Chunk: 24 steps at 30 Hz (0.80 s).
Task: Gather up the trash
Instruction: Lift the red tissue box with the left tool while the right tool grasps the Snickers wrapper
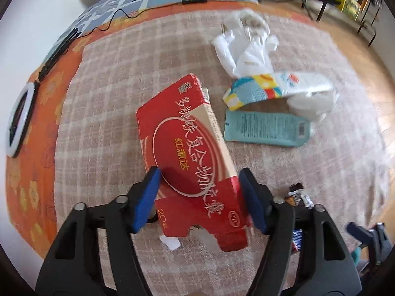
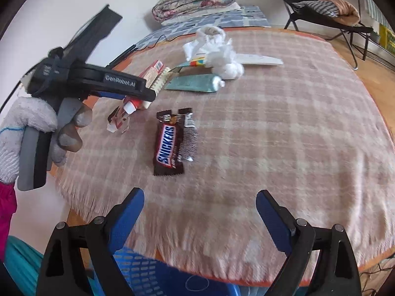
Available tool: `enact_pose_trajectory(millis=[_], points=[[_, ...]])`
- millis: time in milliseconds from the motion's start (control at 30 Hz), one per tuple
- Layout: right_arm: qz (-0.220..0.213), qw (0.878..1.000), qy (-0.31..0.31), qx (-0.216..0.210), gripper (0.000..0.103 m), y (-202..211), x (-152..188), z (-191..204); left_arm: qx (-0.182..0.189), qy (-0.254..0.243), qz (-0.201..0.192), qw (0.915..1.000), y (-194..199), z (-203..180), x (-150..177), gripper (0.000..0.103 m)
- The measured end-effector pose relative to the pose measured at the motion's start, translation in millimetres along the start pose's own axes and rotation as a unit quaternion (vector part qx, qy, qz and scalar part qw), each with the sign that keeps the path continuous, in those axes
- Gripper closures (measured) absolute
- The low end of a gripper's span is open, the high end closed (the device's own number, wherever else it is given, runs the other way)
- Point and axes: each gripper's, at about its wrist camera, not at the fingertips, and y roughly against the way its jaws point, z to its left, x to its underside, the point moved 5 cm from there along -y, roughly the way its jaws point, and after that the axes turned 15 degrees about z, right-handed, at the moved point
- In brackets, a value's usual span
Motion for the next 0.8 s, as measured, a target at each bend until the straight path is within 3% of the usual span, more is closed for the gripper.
enact_pose_trajectory(millis=[200, 367, 533, 733, 800], points=[[0.007, 1.000, 0.026, 0.007, 0.010, -17, -20, 19, 0.049, 0.019, -0.020, 0.9984, 20, 27, 7, 0.060], [0.018, 0.998, 0.042, 0.031, 0.010, -32, -34, 30, 0.057, 0.039, -0.037, 0.9970, 29, 55, 11, 0.082], [0.016, 0.996, 0.056, 0.060, 0.013, -39, -46, 34, 0.091, 0.062, -0.044, 0.9930, 24, 73, 15, 0.083], [0.018, 0.993, 0.065, 0.097, 0.030, -41, -60, 38, 0.097, 0.066, -0.049, 0.9919, 14, 70, 13, 0.085], [0.017, 0.992, 0.068, 0.105, 0.042, -41, -62, 37, 0.098, 0.065, -0.055, 0.9915, 14, 70, 13, 0.087]])
